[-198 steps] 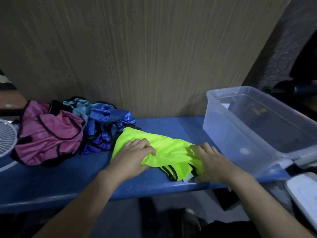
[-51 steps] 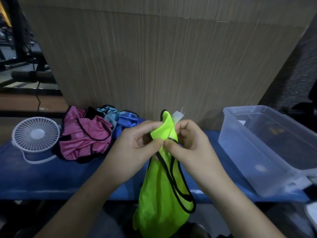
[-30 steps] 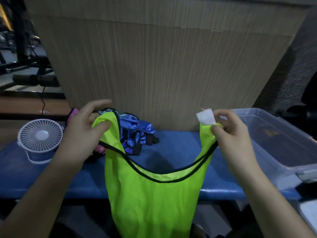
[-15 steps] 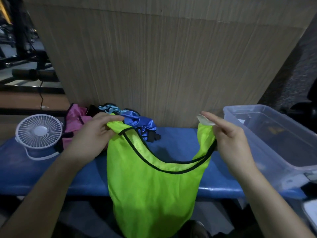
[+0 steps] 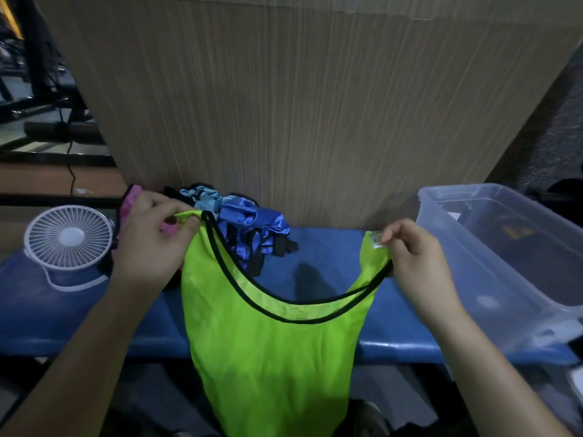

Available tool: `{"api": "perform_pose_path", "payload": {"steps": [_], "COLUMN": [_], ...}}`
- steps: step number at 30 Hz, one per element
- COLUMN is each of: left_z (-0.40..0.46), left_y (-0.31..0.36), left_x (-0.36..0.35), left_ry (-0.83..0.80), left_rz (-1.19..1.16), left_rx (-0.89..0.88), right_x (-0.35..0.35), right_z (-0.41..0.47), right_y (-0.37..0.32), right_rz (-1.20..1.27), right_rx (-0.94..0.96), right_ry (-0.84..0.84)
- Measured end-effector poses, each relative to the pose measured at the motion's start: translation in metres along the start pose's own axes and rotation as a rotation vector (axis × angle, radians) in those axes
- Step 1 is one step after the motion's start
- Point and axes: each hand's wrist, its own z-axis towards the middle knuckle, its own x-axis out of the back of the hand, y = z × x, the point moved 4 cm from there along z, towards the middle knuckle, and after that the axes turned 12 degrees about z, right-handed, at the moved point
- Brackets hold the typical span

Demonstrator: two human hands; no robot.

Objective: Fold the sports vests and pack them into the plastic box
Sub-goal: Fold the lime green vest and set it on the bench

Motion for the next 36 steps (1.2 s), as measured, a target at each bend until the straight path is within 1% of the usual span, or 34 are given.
{"api": "perform_pose_path", "payload": {"steps": [2,5,8,10,13,16,18,19,21,22,26,28,30,32,33,34,36], "left_z": [-0.001,-0.001,0.0,0.002,0.002,0.0,-0.002,-0.002,-0.002,-0.002,0.0,0.006,0.012,0.019,0.022,0.024,0.027], "left_y": [0.001,-0.001,-0.007,-0.011,-0.014,-0.016,-0.016,-0.016,-0.015,-0.013,-0.004,0.003,0.009,0.013,0.012,0.011,0.006], "left_x": [-0.004,-0.009,-0.011,-0.01,-0.006,0.001,0.005,0.007,0.011,0.012,0.013,0.01,0.006,0.0,-0.004,-0.008,-0.02], "left_ry": [-0.001,0.011,0.039,0.062,0.104,0.082,0.041,0.045,0.07,0.079,0.069,0.039,0.002,-0.034,-0.05,-0.065,-0.088], "left_rz": [-0.019,-0.017,0.002,0.007,0.002,-0.095,-0.179,-0.192,-0.18,-0.172,-0.103,-0.005,0.082,0.089,0.091,0.105,0.143], "left_rx": [-0.014,-0.039,-0.041,-0.055,-0.139,-0.133,-0.086,-0.083,-0.098,-0.101,-0.081,-0.075,-0.089,-0.087,-0.078,-0.078,-0.085], "right_x": [0.001,-0.002,-0.005,-0.005,0.001,0.011,0.015,0.017,0.02,0.021,0.021,0.018,0.014,0.009,0.007,0.005,0.001], "right_z": [0.001,-0.003,-0.008,-0.01,-0.007,0.0,0.003,0.003,0.005,0.006,0.015,0.021,0.027,0.031,0.033,0.037,0.044], "right_y": [0.0,-0.004,-0.003,0.002,0.007,0.003,-0.005,-0.01,-0.015,-0.015,-0.021,-0.026,-0.03,-0.033,-0.032,-0.029,-0.019], "right_rz": [-0.103,-0.362,-0.497,-0.625,-0.685,-0.654,-0.564,-0.476,-0.284,-0.227,-0.141,-0.265,-0.502,-0.728,-0.794,-0.812,-0.737], "right_rx": [0.017,0.113,0.228,0.294,0.316,0.323,0.365,0.348,0.222,0.151,0.01,0.017,0.069,0.129,0.141,0.132,0.067], "right_ry": [-0.01,-0.134,-0.282,-0.314,-0.263,-0.154,-0.122,-0.125,-0.141,-0.144,-0.086,-0.057,-0.047,-0.025,-0.015,-0.012,-0.032]}}
